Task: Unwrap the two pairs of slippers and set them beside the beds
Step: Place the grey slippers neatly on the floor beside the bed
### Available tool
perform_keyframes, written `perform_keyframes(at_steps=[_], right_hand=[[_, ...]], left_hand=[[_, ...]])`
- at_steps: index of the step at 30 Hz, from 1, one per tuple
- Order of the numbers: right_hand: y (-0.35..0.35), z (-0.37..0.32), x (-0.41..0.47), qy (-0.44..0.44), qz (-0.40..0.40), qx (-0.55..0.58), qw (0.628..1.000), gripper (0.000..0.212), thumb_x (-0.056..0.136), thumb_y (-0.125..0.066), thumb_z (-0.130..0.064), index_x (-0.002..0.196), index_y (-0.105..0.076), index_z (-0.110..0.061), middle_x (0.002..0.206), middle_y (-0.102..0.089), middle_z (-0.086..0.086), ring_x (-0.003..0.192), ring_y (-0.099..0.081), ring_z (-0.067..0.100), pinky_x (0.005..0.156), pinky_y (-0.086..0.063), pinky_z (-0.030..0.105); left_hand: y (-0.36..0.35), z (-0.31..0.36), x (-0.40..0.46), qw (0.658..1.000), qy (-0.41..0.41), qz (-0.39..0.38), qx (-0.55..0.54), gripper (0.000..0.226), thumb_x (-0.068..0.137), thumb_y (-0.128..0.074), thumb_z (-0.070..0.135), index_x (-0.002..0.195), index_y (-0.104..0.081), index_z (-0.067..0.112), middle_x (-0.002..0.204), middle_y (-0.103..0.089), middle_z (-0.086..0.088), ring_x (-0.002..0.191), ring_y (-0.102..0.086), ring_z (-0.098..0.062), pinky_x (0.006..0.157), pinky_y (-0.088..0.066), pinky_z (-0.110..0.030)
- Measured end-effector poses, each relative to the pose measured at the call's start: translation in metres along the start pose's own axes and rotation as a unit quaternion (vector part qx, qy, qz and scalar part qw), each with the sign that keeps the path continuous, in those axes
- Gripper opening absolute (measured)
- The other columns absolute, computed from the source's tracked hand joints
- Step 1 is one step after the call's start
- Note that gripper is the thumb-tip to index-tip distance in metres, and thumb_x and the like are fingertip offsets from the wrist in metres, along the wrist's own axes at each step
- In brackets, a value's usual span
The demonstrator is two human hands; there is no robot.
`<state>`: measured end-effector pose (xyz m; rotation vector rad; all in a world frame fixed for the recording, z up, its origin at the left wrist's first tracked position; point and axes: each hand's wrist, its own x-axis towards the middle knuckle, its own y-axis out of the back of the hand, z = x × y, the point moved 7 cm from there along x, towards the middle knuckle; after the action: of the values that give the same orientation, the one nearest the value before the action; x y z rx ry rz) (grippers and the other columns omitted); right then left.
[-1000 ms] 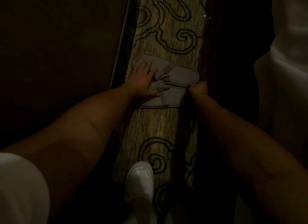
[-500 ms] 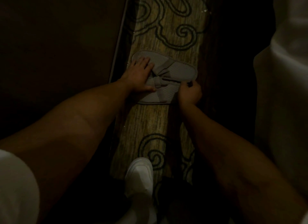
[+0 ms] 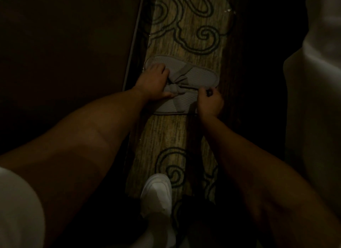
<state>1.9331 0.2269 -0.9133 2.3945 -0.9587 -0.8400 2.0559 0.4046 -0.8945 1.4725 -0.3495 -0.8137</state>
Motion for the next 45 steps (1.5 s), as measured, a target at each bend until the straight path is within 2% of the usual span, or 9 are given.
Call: perform_keyframes(at_steps=[9, 16, 18, 20, 22, 25, 31, 39, 45], right_hand=[[-0.001, -0.012, 0.016, 0.003, -0.031, -0.020, 0.999, 0.067, 0.093, -0.063, -0.035, 0.151, -0.042, -0.009, 0.153, -0.047, 0.013, 0.138, -0.047, 0.031, 0.113, -0.038, 0.036], [0.000, 0.001, 0.011, 0.009, -0.036, -0.020, 0.999, 0.063, 0.094, -0.065, -0.031, 0.150, -0.044, -0.011, 0.149, -0.053, 0.012, 0.134, -0.052, 0.028, 0.110, -0.043, 0.040], [0.005, 0.000, 0.007, 0.033, -0.028, -0.068, 0.997, 0.064, 0.094, -0.063, -0.031, 0.150, -0.043, -0.010, 0.152, -0.049, 0.011, 0.136, -0.049, 0.029, 0.111, -0.041, 0.040], [0.007, -0.010, -0.003, 0.112, -0.042, -0.206, 0.971, 0.066, 0.092, -0.060, -0.032, 0.150, -0.041, -0.008, 0.157, -0.041, 0.012, 0.141, -0.041, 0.033, 0.112, -0.037, 0.042], [0.004, -0.022, -0.023, 0.199, -0.065, -0.337, 0.918, 0.070, 0.088, -0.060, -0.038, 0.150, -0.040, -0.011, 0.161, -0.034, 0.012, 0.145, -0.033, 0.034, 0.113, -0.033, 0.046], [0.008, -0.039, -0.045, 0.238, -0.089, -0.393, 0.884, 0.071, 0.085, -0.062, -0.042, 0.147, -0.041, -0.015, 0.161, -0.032, 0.011, 0.146, -0.030, 0.034, 0.113, -0.032, 0.049], [0.047, -0.114, -0.080, 0.334, -0.114, -0.435, 0.828, 0.077, 0.083, -0.062, -0.052, 0.150, -0.040, -0.021, 0.161, -0.030, 0.012, 0.146, -0.029, 0.035, 0.111, -0.032, 0.052], [0.187, -0.282, -0.154, 0.368, -0.062, -0.382, 0.845, 0.085, 0.087, -0.057, -0.059, 0.159, -0.022, -0.029, 0.167, -0.021, 0.012, 0.151, -0.020, 0.040, 0.113, -0.030, 0.062], [0.311, -0.379, -0.240, 0.375, -0.057, -0.383, 0.842, 0.083, 0.091, -0.053, -0.062, 0.160, -0.021, -0.030, 0.169, -0.017, 0.010, 0.154, -0.014, 0.038, 0.119, -0.025, 0.061]], left_hand=[[-0.002, -0.006, -0.002, 0.998, 0.039, -0.020, 0.034, 0.106, 0.074, -0.050, 0.085, 0.142, -0.040, 0.005, 0.146, -0.042, -0.017, 0.131, -0.043, -0.036, 0.112, -0.033, -0.047], [-0.001, -0.004, 0.002, 0.999, 0.037, -0.022, 0.033, 0.093, 0.075, -0.063, 0.075, 0.140, -0.043, 0.011, 0.138, -0.045, -0.019, 0.128, -0.044, -0.037, 0.108, -0.033, -0.050], [-0.001, -0.002, 0.002, 0.998, 0.039, -0.030, 0.027, 0.091, 0.075, -0.063, 0.075, 0.139, -0.043, 0.013, 0.137, -0.045, -0.019, 0.128, -0.044, -0.038, 0.107, -0.034, -0.051], [0.001, 0.001, 0.003, 0.998, 0.050, -0.041, 0.020, 0.092, 0.075, -0.063, 0.074, 0.140, -0.042, 0.012, 0.139, -0.044, -0.020, 0.129, -0.043, -0.038, 0.107, -0.033, -0.052], [0.007, 0.008, -0.001, 0.997, 0.054, -0.051, 0.009, 0.092, 0.077, -0.064, 0.071, 0.143, -0.040, 0.011, 0.142, -0.042, -0.020, 0.133, -0.040, -0.038, 0.112, -0.028, -0.056], [0.029, 0.020, -0.013, 0.998, 0.038, -0.047, -0.001, 0.090, 0.081, -0.066, 0.063, 0.149, -0.036, 0.012, 0.152, -0.035, -0.019, 0.140, -0.034, -0.037, 0.115, -0.023, -0.056], [0.130, 0.008, -0.045, 0.999, 0.047, -0.001, 0.026, 0.088, 0.081, -0.071, 0.056, 0.150, -0.037, 0.014, 0.156, -0.029, -0.020, 0.140, -0.031, -0.038, 0.112, -0.031, -0.051], [0.305, 0.034, -0.133, 0.993, 0.108, 0.056, 0.001, 0.080, 0.086, -0.067, 0.054, 0.151, -0.035, 0.020, 0.162, -0.019, -0.015, 0.145, -0.024, -0.036, 0.113, -0.030, -0.056], [0.467, 0.097, -0.202, 0.994, 0.077, 0.079, 0.008, 0.081, 0.086, -0.053, 0.070, 0.152, -0.035, 0.026, 0.163, -0.019, -0.012, 0.147, -0.023, -0.034, 0.115, -0.028, -0.053]])
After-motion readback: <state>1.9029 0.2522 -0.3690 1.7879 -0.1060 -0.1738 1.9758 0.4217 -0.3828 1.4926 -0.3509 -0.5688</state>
